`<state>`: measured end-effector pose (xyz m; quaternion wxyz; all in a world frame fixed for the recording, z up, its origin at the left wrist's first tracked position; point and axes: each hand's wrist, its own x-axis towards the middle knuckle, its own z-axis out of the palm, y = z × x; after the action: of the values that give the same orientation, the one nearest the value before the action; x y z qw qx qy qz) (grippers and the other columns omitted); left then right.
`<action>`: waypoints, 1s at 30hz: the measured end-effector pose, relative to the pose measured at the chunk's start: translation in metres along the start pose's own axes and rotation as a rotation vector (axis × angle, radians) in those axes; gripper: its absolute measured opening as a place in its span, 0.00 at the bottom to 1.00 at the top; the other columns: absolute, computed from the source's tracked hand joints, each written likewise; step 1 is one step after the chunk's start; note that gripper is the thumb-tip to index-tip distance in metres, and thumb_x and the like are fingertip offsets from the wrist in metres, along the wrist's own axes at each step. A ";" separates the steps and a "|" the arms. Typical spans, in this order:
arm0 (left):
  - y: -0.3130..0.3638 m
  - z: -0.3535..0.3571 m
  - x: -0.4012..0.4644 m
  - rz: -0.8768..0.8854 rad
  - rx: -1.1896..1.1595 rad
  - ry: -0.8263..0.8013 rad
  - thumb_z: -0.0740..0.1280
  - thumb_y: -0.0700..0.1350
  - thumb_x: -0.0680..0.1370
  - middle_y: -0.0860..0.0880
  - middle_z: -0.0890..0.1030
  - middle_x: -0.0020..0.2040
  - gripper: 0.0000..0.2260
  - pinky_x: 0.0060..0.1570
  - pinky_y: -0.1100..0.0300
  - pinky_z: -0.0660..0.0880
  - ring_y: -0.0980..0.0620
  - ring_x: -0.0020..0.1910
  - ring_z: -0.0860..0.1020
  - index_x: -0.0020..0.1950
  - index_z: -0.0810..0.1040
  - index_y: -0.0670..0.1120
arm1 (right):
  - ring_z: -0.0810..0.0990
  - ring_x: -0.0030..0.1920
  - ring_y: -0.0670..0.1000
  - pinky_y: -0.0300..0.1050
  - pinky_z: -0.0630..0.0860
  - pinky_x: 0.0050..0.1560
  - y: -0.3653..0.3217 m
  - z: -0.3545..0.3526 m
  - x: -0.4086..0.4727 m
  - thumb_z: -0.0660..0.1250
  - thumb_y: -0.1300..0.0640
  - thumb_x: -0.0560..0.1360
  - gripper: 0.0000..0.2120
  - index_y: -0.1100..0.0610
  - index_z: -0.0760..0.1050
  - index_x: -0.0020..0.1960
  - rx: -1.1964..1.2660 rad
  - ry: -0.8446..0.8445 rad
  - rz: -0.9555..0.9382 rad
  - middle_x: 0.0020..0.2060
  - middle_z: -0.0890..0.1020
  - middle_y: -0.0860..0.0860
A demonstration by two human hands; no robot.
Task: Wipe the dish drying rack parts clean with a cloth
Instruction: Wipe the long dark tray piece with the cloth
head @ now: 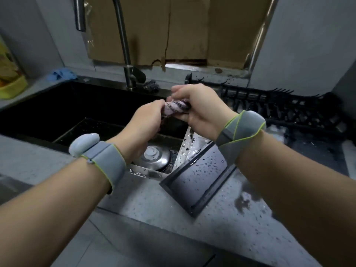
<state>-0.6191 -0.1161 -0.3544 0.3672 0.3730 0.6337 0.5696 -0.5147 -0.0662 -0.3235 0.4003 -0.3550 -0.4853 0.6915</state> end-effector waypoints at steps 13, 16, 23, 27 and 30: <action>-0.001 0.046 -0.127 0.130 0.307 -0.248 0.64 0.51 0.80 0.49 0.78 0.39 0.11 0.36 0.57 0.67 0.50 0.36 0.72 0.49 0.80 0.44 | 0.79 0.36 0.54 0.47 0.84 0.39 0.000 -0.085 -0.166 0.68 0.68 0.76 0.18 0.65 0.69 0.64 -0.199 0.152 -0.048 0.44 0.79 0.62; 0.000 0.067 -0.121 0.213 0.382 -0.263 0.65 0.52 0.81 0.52 0.80 0.40 0.10 0.35 0.59 0.68 0.54 0.37 0.74 0.49 0.80 0.47 | 0.80 0.38 0.55 0.47 0.84 0.40 -0.001 -0.111 -0.164 0.69 0.68 0.75 0.18 0.65 0.70 0.63 -0.165 0.199 -0.083 0.47 0.79 0.63; -0.010 0.120 -0.078 0.201 0.384 -0.278 0.66 0.51 0.81 0.51 0.82 0.40 0.07 0.37 0.59 0.71 0.54 0.37 0.76 0.49 0.80 0.49 | 0.81 0.41 0.58 0.51 0.83 0.46 -0.003 -0.171 -0.128 0.66 0.76 0.73 0.20 0.66 0.71 0.63 -0.029 0.157 -0.070 0.51 0.76 0.69; 0.002 0.133 -0.071 0.212 0.384 -0.286 0.66 0.52 0.80 0.52 0.83 0.42 0.05 0.43 0.54 0.76 0.50 0.41 0.80 0.49 0.79 0.52 | 0.81 0.37 0.54 0.47 0.81 0.42 -0.006 -0.190 -0.116 0.68 0.70 0.76 0.15 0.65 0.73 0.61 0.013 0.218 -0.061 0.48 0.79 0.63; 0.004 0.131 -0.076 0.274 0.416 -0.321 0.68 0.50 0.80 0.51 0.82 0.44 0.02 0.44 0.54 0.78 0.50 0.40 0.81 0.50 0.79 0.54 | 0.78 0.33 0.51 0.46 0.78 0.38 -0.008 -0.195 -0.118 0.70 0.61 0.77 0.07 0.63 0.75 0.53 0.001 0.242 -0.044 0.40 0.80 0.57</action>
<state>-0.4682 -0.1248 -0.3583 0.2983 0.6074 0.6144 0.4056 -0.2906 -0.0950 -0.3575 0.4712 -0.4248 -0.4407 0.6350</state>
